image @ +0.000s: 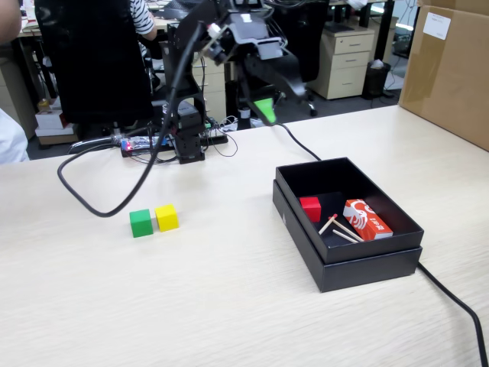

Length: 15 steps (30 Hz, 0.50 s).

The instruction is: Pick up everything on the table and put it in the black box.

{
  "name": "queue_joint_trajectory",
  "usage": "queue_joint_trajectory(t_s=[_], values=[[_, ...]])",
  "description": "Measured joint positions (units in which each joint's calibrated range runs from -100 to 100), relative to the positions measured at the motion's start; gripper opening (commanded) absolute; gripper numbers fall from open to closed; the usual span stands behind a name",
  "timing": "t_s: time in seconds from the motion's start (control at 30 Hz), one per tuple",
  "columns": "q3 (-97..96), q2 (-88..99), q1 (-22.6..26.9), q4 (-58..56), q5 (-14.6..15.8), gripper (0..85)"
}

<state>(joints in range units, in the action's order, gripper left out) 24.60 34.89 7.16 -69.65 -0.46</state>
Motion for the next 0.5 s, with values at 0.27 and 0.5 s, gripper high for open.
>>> queue_joint_trajectory(t_s=[0.27,0.5], values=[[-18.2,7.8,-10.8,0.1,-5.7,48.9],[-26.2,3.4,-18.7,4.3,-9.4,48.4]])
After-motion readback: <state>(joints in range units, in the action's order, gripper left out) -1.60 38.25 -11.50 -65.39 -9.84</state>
